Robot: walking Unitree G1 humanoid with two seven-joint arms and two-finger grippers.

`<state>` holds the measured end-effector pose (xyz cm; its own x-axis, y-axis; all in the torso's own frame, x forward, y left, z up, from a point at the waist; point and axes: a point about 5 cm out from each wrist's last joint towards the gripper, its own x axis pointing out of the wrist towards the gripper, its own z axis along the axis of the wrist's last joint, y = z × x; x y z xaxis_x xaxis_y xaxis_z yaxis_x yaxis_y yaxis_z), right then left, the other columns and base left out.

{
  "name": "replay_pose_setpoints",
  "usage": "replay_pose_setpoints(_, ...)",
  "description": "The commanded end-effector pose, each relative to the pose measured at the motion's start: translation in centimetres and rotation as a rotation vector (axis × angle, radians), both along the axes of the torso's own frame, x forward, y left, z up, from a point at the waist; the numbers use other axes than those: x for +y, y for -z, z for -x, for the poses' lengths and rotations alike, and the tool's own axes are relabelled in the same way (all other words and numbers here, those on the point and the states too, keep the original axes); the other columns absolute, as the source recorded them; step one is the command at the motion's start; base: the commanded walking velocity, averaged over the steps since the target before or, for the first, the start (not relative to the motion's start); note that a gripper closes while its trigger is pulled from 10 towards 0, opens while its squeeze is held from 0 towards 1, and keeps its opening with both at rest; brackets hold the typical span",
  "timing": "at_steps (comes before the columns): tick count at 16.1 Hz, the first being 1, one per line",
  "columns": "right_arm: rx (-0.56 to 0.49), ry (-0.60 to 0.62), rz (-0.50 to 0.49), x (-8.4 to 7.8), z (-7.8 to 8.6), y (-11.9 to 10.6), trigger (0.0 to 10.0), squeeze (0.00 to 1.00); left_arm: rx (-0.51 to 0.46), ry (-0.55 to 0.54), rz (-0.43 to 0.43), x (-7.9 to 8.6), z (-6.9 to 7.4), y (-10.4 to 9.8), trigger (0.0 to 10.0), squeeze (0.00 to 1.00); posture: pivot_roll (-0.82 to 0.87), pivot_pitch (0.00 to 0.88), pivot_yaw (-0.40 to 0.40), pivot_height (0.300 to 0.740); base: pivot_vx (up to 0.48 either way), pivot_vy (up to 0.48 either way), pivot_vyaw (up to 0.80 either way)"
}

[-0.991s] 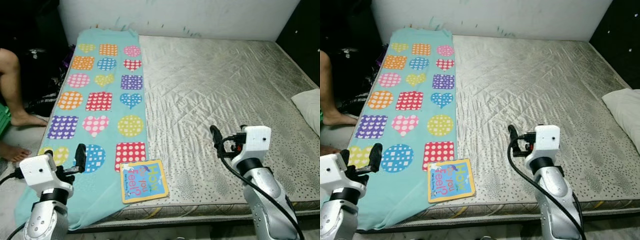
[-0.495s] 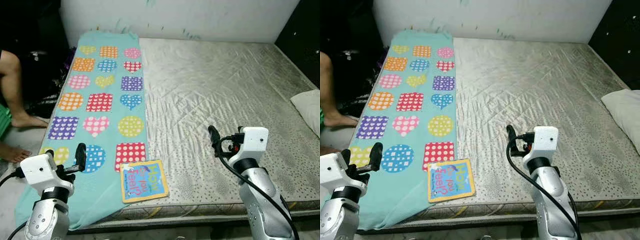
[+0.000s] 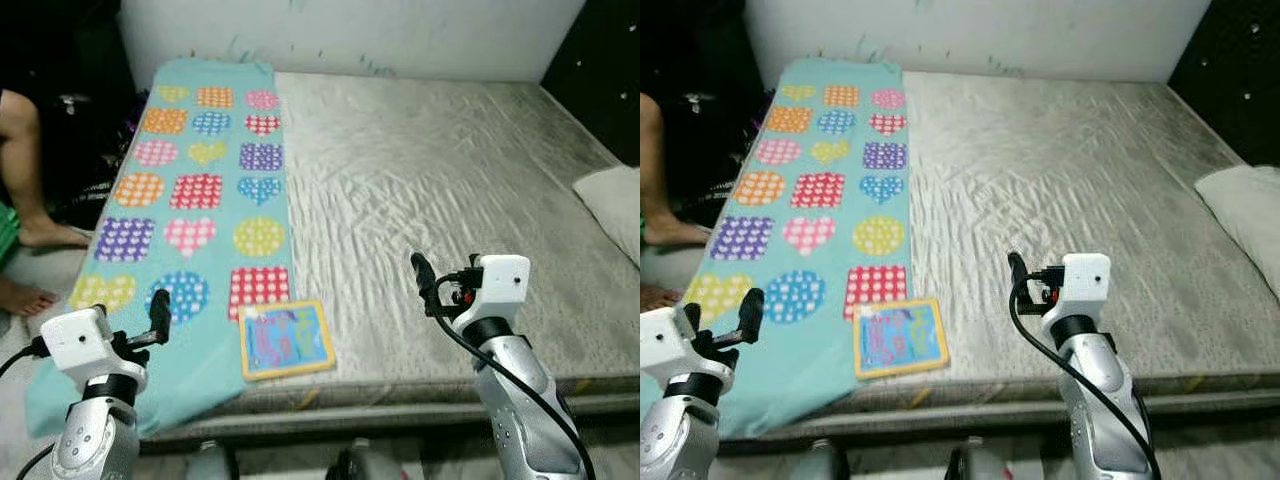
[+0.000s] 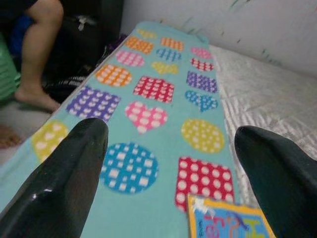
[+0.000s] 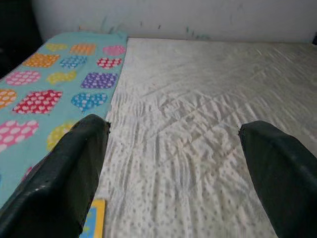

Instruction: Clean up the room

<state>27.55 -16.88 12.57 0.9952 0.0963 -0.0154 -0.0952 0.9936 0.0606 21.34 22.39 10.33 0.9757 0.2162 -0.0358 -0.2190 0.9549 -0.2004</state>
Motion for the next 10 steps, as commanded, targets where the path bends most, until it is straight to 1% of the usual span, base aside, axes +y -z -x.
replay_pose_setpoints(1,0.006,-0.007,0.003,-0.07,-0.08,-0.06,10.0,0.00,0.017,-0.012,0.004,0.12,0.06,0.16,10.0,0.00,-0.03,0.142,-0.077,0.656,0.000,0.000,0.00)
replay_pose_setpoints(4,0.010,-0.024,0.007,0.02,-0.13,-0.02,10.0,0.00,0.024,-0.020,0.005,0.15,-0.03,0.21,10.0,0.00,-0.03,0.144,-0.078,0.639,0.000,0.000,0.00)
replay_pose_setpoints(10,0.023,-0.052,0.020,0.23,-0.28,0.18,10.0,0.00,0.048,-0.055,0.012,0.42,-0.11,0.33,10.0,0.00,-0.03,0.148,-0.079,0.639,0.000,0.000,0.00)
